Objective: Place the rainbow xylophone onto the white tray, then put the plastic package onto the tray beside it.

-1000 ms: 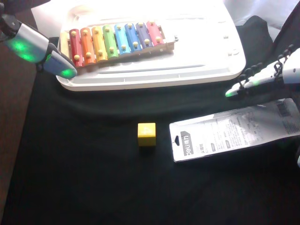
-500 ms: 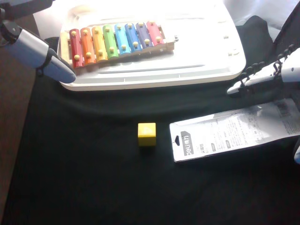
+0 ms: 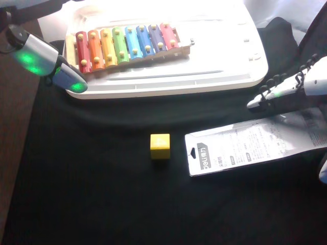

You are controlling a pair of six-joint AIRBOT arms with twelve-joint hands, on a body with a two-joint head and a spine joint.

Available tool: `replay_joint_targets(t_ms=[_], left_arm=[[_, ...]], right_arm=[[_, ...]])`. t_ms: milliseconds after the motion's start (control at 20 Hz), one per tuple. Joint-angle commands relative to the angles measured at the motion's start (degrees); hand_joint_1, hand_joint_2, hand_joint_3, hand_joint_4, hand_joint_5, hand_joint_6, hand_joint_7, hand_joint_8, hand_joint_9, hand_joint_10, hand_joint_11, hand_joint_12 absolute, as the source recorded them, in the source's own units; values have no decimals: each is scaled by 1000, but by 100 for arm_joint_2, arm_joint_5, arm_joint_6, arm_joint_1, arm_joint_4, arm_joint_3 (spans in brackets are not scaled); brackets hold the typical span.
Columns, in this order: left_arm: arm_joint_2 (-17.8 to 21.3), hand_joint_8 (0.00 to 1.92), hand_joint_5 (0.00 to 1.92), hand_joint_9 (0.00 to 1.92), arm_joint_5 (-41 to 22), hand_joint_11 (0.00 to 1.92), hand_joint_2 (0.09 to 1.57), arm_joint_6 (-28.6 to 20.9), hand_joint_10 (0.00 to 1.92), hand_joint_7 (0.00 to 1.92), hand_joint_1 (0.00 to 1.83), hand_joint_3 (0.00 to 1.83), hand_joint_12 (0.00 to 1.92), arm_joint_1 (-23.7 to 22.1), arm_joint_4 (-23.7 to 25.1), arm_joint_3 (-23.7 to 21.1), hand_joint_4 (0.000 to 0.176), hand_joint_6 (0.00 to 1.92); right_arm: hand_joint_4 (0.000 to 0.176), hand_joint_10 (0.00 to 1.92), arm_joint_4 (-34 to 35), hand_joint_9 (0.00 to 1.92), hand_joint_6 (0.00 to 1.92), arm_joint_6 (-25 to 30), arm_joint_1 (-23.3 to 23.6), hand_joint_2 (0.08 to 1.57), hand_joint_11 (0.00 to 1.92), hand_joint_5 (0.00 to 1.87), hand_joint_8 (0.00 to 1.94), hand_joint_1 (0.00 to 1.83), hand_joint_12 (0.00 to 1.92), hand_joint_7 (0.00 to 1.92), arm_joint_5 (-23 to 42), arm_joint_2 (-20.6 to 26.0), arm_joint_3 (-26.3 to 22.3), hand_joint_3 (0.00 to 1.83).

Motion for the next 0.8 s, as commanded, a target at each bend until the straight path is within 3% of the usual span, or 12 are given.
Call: replay_joint_targets(t_ms=[0,100,200,250,500,550,750], left_arm=[[-17,0,0,0,-448,0,683,28,0,0,875,0,0,-58,-192,-16,52,0],[-17,0,0,0,-448,0,682,29,0,0,884,0,0,-57,-192,-15,54,0],[-18,0,0,0,-447,0,669,30,0,0,873,0,0,-57,-192,-15,73,0],[-23,0,0,0,-448,0,669,31,0,0,867,0,0,-56,-192,-15,73,0],[-48,0,0,0,-453,0,696,47,0,0,851,6,0,-50,-191,-14,45,0],[-49,0,0,0,-452,0,701,47,0,0,844,8,0,-40,-191,-14,62,0],[-74,0,0,0,-452,0,705,47,0,0,838,7,0,-10,-191,-10,48,0]], right_arm=[[0,0,232,218,5,34,44,575,318,141,2,613,74,189,33,-25,17,2],[0,5,196,229,8,34,44,584,320,152,7,607,73,203,36,-26,14,5],[0,0,40,210,1,125,44,583,279,139,0,593,53,186,38,-25,14,4],[0,1,-75,206,0,203,44,579,275,135,0,612,50,174,42,-27,12,1],[0,7,-379,237,4,376,45,578,301,178,4,592,49,218,52,-59,5,1],[0,1,-379,222,0,376,45,583,281,173,0,600,37,204,52,-62,6,3],[0,8,-385,227,6,376,45,599,284,188,5,633,33,213,52,-61,6,6]])
